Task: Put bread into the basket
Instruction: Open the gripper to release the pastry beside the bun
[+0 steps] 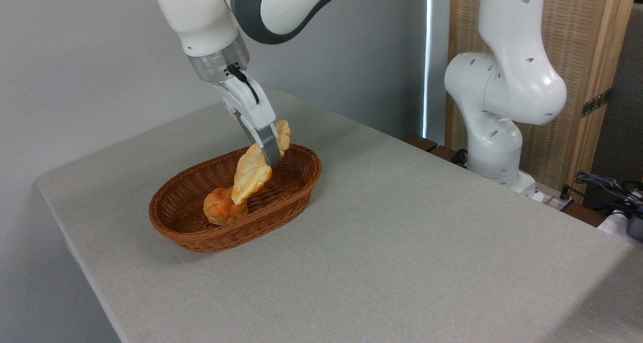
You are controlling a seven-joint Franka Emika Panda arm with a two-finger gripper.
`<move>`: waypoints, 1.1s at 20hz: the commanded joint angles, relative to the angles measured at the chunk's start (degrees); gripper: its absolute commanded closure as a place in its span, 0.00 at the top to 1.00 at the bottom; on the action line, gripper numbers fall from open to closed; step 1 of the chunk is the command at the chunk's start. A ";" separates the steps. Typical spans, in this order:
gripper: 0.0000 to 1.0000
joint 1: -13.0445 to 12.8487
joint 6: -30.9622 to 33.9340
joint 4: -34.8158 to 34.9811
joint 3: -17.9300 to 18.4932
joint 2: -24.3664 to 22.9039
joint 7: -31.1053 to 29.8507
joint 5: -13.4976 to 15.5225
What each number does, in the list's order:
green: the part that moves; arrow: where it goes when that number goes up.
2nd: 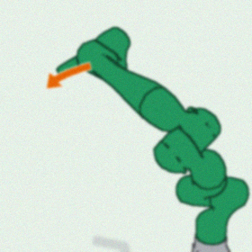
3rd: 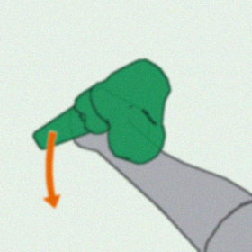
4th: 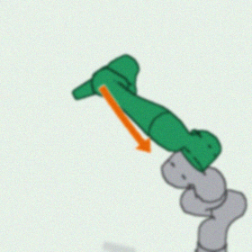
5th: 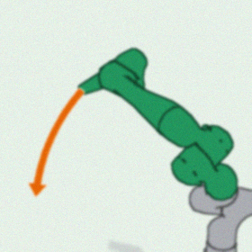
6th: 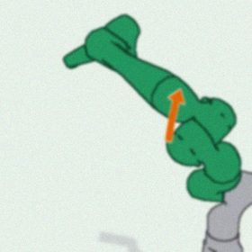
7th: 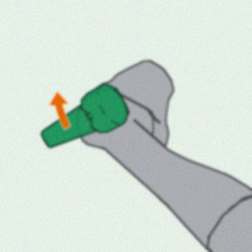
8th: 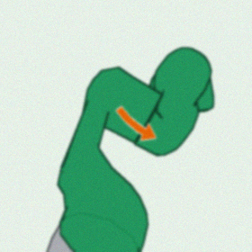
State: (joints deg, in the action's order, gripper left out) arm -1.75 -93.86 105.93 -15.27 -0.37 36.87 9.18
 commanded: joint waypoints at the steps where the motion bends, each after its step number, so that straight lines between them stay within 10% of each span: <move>1: 1.00 0.26 -1.68 1.03 -0.12 -1.30 -0.30 -0.40; 12: 1.00 0.34 -3.88 -1.60 0.94 -1.30 -0.30 0.05; 22: 1.00 0.43 -4.49 -13.03 12.26 -0.24 -1.80 -0.57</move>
State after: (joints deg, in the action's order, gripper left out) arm -0.83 -98.57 96.39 -6.82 -1.42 36.52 9.17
